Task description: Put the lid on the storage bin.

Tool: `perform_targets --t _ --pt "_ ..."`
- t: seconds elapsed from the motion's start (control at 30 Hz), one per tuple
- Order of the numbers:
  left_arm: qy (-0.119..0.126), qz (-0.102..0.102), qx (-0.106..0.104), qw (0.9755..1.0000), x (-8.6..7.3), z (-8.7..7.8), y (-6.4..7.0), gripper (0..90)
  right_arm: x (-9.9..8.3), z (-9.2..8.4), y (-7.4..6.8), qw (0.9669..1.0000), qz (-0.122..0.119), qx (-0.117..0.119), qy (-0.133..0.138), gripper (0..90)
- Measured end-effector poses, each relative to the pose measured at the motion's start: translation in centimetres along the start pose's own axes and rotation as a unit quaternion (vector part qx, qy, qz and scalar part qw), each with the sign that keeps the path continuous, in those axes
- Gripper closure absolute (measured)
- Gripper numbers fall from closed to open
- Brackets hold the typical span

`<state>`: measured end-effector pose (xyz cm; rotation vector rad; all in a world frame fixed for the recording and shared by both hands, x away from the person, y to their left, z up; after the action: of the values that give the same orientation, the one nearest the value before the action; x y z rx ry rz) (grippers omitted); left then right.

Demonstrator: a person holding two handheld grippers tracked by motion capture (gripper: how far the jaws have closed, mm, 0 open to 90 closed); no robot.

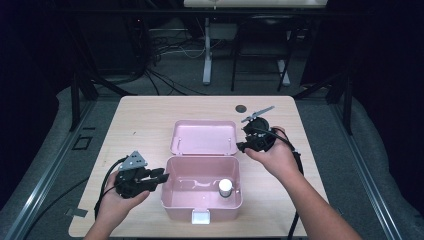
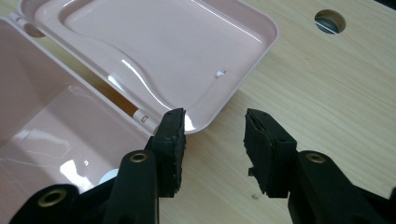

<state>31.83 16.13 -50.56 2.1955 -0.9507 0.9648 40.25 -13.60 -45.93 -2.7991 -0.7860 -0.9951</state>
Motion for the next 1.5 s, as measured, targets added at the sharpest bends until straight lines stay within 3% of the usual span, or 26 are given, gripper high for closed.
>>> perform_targets --t 0.37,0.83,1.3,1.5 --pt "-0.001 0.000 -0.003 1.0000 -0.1 0.0 -0.1 75.7 0.4 1.0 0.4 0.9998 0.020 -0.005 -0.001 57.8" --pt "0.001 -0.007 -0.011 0.9999 -0.2 -0.1 -0.2 76.8 1.0 2.0 0.8 0.9989 0.045 -0.011 0.001 58.4" --pt "0.003 -0.010 -0.012 0.9999 -0.2 0.0 -0.2 76.8 1.6 4.2 1.6 0.9947 0.100 -0.017 -0.015 61.5" --pt "0.003 -0.010 -0.010 0.9999 -0.2 0.0 -0.1 76.8 1.7 4.8 1.9 0.9931 0.113 -0.025 -0.020 64.2"
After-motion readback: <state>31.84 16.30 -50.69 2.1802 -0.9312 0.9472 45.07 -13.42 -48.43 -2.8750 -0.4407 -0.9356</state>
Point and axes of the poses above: each handheld gripper's, and its own axes: z roughly forward along the jaws, x roughly out of its top, y roughly to its right, the point moved 6 cm from there along z, roughly forward along the jaws, and after that the axes turned 8 degrees about -x, right-handed, at the moved point
